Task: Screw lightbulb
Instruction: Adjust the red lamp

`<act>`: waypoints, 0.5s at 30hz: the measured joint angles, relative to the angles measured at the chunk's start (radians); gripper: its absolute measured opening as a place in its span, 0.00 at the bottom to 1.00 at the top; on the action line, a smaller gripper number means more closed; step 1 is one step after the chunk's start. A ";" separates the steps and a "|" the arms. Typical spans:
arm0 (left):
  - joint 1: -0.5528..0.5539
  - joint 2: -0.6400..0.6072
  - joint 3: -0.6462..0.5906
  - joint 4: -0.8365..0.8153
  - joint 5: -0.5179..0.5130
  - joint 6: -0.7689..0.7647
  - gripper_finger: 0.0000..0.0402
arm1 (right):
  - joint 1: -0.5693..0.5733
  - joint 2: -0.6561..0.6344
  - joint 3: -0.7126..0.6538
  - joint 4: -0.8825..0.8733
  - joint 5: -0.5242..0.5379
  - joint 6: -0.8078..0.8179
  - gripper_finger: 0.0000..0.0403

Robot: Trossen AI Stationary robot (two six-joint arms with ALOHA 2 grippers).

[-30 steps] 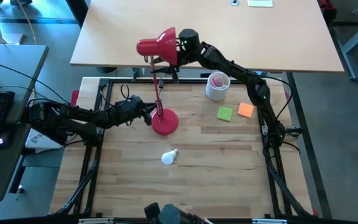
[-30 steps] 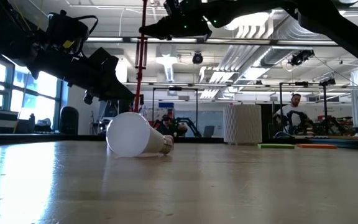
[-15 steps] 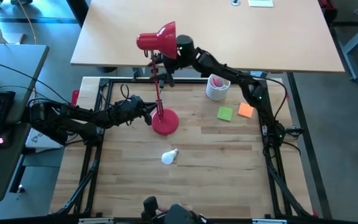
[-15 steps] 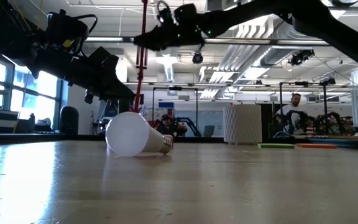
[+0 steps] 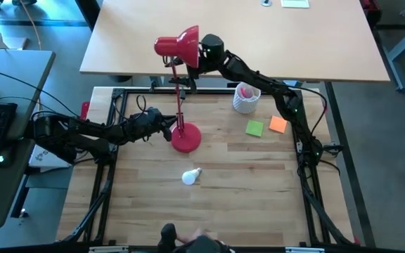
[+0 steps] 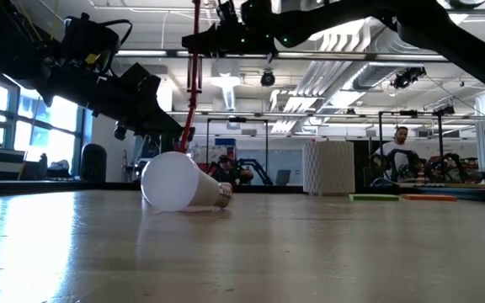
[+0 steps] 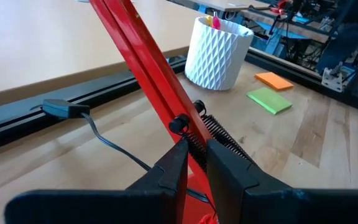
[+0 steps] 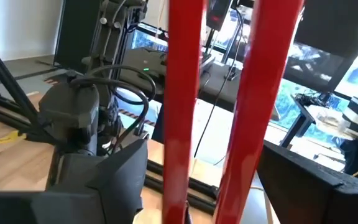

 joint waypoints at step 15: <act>0.001 0.000 0.000 -0.032 -0.002 -0.001 0.13 | 0.007 -0.113 0.000 -0.167 0.000 -0.031 0.72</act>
